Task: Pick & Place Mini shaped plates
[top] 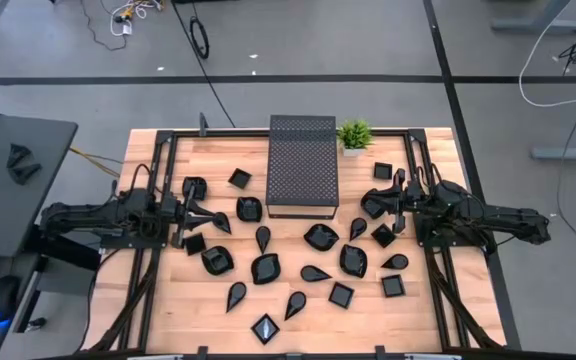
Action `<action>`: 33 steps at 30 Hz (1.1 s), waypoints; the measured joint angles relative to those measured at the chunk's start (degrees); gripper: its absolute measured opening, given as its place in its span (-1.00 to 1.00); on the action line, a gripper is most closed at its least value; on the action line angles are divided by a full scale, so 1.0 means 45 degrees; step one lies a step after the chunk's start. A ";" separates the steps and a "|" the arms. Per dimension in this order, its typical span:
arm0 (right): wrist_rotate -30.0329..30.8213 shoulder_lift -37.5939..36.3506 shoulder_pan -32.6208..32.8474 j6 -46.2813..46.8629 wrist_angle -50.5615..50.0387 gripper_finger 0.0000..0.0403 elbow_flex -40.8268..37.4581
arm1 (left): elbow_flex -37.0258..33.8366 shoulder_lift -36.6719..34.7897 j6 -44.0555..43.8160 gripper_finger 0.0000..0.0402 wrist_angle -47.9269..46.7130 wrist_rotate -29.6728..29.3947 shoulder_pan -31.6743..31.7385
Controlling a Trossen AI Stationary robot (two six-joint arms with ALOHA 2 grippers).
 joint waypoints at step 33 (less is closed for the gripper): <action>-0.0020 0.0055 0.0155 0.7213 0.5600 -0.82 -0.0002 | 0.0000 0.0010 0.0000 -0.76 0.0000 0.0002 0.0000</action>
